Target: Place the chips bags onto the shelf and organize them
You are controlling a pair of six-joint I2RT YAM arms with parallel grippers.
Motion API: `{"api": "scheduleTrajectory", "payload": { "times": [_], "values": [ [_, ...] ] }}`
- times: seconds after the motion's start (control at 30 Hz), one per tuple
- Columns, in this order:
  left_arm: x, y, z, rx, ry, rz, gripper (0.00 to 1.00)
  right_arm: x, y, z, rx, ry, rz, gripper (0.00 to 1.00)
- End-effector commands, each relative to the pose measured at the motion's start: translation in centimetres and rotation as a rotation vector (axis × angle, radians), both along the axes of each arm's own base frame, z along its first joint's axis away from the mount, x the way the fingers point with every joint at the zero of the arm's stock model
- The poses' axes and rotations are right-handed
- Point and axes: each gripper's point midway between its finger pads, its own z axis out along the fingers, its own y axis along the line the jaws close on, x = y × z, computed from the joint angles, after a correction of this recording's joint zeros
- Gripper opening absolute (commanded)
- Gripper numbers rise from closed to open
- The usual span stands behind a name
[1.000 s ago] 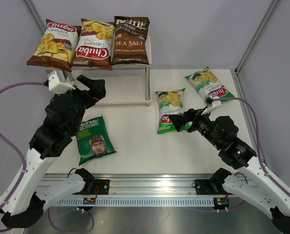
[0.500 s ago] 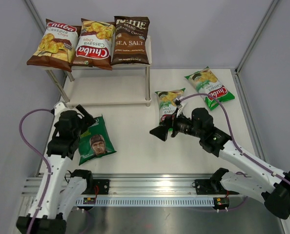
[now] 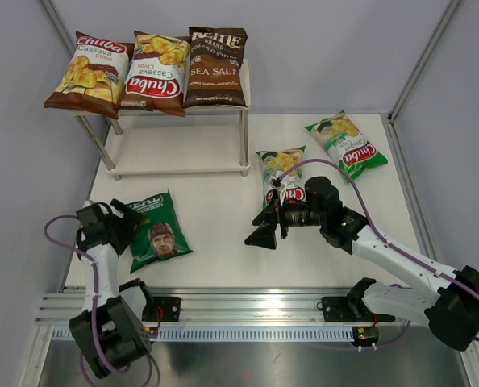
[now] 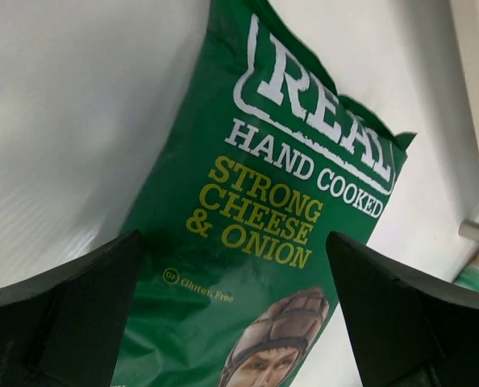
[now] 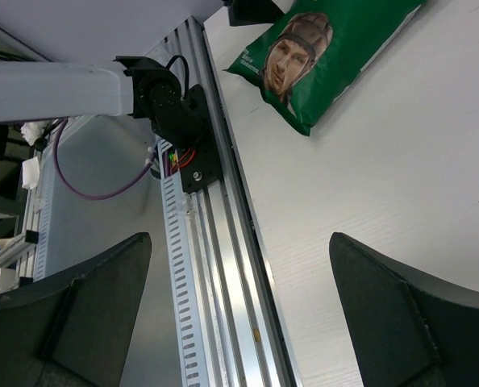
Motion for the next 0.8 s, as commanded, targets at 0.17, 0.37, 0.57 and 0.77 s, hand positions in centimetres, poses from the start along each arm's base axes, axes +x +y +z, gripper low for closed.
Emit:
{"api": "scheduleTrajectory", "payload": {
  "times": [0.17, 0.37, 0.57, 0.77],
  "values": [
    [1.3, -4.3, -2.7, -0.222, -0.041, -0.202, 0.99, -1.5, -0.2, 1.8, 0.044, -0.088, 0.092, 1.0],
    [0.4, -6.9, -3.5, -0.302, -0.095, -0.249, 0.87, -0.9, -0.2, 1.7, 0.043, -0.091, 0.054, 0.99],
    [-0.9, -7.9, -3.5, -0.279, -0.117, -0.229, 0.82, 0.4, 0.5, 0.9, 0.029, -0.044, 0.013, 0.99],
    [-0.5, -5.4, -1.7, -0.084, -0.151, -0.176, 0.99, 0.7, 0.6, 0.7, 0.018, -0.049, 0.007, 0.99]
  ]
}}
